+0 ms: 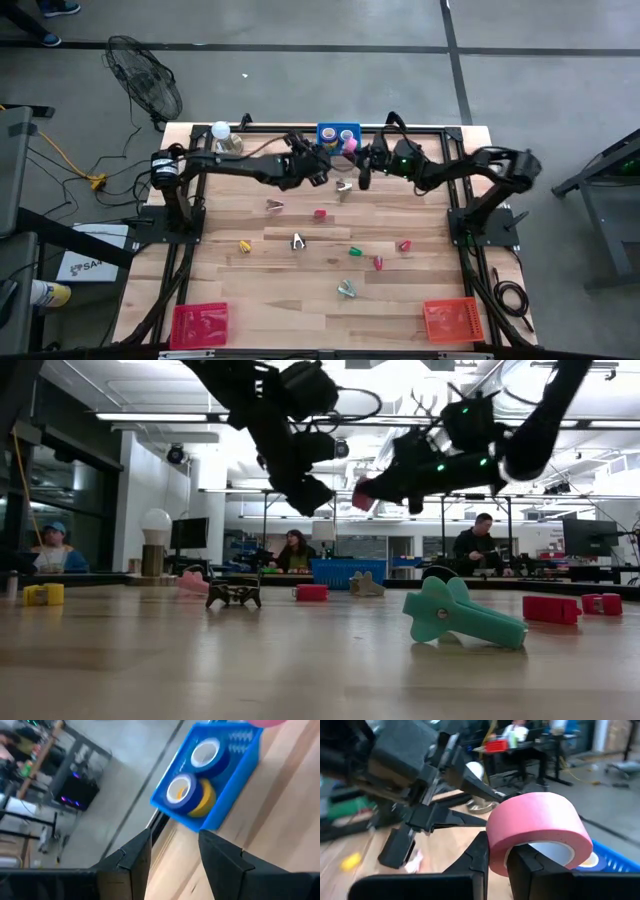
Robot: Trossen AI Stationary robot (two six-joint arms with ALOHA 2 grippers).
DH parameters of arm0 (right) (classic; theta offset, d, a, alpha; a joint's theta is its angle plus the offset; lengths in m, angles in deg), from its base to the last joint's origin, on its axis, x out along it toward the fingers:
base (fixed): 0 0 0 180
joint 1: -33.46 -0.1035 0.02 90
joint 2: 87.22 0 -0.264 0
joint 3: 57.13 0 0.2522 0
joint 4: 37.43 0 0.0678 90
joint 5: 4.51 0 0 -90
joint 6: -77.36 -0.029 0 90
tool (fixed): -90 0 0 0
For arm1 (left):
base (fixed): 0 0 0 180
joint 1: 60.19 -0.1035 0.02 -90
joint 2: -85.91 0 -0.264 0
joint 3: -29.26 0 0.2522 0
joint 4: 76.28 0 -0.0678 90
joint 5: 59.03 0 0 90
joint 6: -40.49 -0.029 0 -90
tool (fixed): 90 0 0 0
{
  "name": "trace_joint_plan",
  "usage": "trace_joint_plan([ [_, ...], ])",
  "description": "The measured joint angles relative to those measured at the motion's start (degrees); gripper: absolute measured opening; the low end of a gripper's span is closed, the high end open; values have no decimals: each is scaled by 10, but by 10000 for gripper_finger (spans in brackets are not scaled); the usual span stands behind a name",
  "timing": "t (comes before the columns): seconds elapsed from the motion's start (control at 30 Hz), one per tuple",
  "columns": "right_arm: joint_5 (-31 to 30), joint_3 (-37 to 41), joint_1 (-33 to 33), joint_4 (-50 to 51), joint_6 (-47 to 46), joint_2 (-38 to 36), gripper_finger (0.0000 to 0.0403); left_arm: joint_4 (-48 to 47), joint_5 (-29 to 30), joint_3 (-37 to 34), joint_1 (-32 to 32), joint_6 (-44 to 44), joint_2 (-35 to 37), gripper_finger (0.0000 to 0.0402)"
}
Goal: Pick and place Stapler, Stapler remover, tape
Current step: Put the pink tape into the blue bin
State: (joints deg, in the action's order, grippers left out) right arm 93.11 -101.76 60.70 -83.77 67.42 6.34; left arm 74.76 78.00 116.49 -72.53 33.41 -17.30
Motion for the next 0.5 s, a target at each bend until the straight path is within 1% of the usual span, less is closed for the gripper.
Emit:
trace_joint_plan([
  [0.07, -33, -8, 0, -51, -37, 42, 33, -24, -18, -2, -18, 2, 12, 160],
  [0.17, -88, -17, 0, -144, -92, 97, 33, -33, -55, -1, -38, 2, 31, 160],
  [0.23, -120, -27, 0, -186, -133, 128, 33, -40, -73, -1, -46, 2, 41, 160],
  [0.3, -144, -41, 0, -202, -166, 156, 33, -62, -77, -1, -48, 4, 49, 160],
  [0.5, -175, -83, -8, -213, -250, 208, 33, -103, -73, 0, -45, 18, 74, 160],
])
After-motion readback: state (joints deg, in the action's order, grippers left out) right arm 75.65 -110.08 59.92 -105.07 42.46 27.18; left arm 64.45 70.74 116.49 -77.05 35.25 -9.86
